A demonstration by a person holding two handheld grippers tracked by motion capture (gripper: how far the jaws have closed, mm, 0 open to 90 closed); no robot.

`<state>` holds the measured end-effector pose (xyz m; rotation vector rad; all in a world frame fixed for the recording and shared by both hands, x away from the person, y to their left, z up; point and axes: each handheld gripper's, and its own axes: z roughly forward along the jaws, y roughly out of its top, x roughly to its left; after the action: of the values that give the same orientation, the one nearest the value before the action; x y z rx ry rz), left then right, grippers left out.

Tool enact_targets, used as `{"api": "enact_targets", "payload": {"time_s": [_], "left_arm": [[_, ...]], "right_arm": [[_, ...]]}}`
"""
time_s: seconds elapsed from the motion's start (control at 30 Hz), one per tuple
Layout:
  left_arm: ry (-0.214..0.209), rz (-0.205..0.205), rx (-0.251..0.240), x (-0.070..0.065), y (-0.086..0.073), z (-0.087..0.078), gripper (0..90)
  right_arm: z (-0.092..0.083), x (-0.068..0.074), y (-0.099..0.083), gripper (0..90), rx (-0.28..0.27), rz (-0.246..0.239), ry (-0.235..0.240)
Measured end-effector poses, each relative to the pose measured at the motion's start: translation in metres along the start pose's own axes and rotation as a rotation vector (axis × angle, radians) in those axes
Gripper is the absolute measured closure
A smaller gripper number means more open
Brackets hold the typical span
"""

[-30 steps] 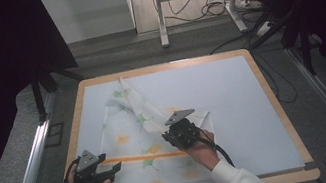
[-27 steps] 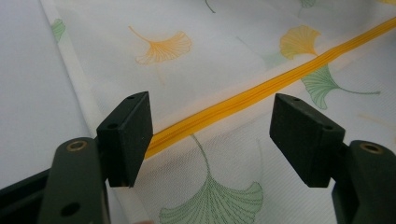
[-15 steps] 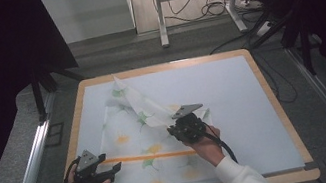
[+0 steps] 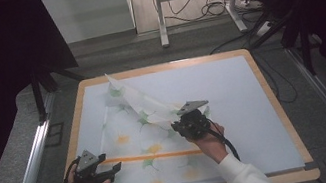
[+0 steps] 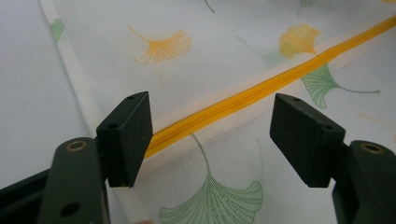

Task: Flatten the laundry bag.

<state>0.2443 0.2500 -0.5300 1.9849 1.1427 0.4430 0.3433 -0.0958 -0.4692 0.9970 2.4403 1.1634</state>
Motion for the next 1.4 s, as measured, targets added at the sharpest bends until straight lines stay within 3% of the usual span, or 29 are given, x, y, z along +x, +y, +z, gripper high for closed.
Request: {"api": "enact_targets", "payload": {"time_s": [1.4], "left_arm": [[-0.003, -0.001, 0.009, 0.0, 0.0, 0.002, 29.6]], "right_arm": [[-0.01, -0.05, 0.01, 84.7, -0.1, 0.096, -0.047]]}}
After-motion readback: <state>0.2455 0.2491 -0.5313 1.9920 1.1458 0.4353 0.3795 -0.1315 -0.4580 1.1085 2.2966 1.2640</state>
